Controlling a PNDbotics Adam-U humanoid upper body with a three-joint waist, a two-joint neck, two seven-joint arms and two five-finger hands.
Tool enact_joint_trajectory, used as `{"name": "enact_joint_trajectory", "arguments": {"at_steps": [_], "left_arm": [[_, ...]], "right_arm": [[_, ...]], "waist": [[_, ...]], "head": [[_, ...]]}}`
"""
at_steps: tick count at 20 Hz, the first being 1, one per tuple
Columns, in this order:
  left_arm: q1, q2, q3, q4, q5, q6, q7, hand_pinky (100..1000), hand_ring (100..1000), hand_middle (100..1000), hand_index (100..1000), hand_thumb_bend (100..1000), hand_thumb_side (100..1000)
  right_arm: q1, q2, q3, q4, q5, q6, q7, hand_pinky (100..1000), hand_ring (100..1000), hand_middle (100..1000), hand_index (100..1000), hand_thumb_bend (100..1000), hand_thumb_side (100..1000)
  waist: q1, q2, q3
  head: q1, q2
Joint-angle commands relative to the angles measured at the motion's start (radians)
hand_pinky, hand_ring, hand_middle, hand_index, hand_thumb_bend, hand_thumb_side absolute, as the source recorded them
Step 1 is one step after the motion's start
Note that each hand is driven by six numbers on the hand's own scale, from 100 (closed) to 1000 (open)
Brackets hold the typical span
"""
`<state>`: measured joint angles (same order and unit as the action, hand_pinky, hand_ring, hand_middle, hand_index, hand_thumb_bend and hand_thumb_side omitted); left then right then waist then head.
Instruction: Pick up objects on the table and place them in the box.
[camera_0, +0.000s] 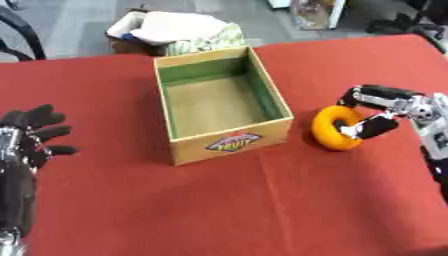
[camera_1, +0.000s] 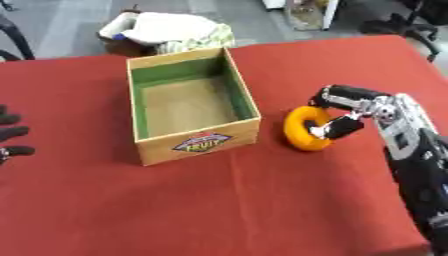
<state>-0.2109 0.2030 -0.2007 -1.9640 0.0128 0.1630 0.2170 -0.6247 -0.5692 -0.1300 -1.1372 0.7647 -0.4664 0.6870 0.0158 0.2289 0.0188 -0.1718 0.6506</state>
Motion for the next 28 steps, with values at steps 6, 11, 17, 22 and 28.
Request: {"name": "enact_joint_trajectory", "arguments": {"at_steps": [6, 11, 17, 22, 28], "left_arm": [[-0.007, 0.015, 0.002, -0.011, -0.002, -0.001, 0.000, 610, 736, 706, 829, 119, 1000], [-0.006, 0.015, 0.002, -0.011, -0.001, -0.001, -0.001, 611, 735, 707, 829, 119, 1000], [-0.004, 0.015, 0.002, -0.011, 0.000, -0.001, -0.001, 611, 734, 707, 830, 119, 1000], [-0.003, 0.016, 0.002, -0.011, 0.000, 0.000, -0.003, 611, 733, 707, 830, 118, 1000], [-0.002, 0.014, -0.001, -0.011, 0.002, 0.001, -0.006, 611, 732, 707, 830, 117, 1000]], "right_arm": [[-0.023, -0.021, -0.022, -0.023, -0.024, -0.053, -0.040, 621, 498, 171, 213, 100, 233], [-0.051, -0.015, -0.034, -0.039, -0.119, -0.046, -0.062, 595, 479, 149, 200, 100, 221], [-0.103, -0.013, -0.045, -0.070, -0.217, -0.026, -0.061, 583, 470, 139, 195, 100, 212], [-0.166, -0.003, -0.037, -0.085, -0.233, -0.015, -0.070, 578, 469, 137, 194, 100, 209], [-0.265, 0.039, -0.009, -0.067, -0.221, -0.016, -0.095, 569, 468, 133, 192, 100, 206]], "waist": [[-0.001, -0.016, -0.002], [0.000, -0.017, -0.003], [0.000, -0.019, -0.002], [0.000, -0.022, 0.000], [0.002, -0.024, 0.004]], "head": [[0.000, 0.002], [0.001, -0.001], [0.002, -0.003], [0.001, -0.003], [-0.004, -0.004]]}}
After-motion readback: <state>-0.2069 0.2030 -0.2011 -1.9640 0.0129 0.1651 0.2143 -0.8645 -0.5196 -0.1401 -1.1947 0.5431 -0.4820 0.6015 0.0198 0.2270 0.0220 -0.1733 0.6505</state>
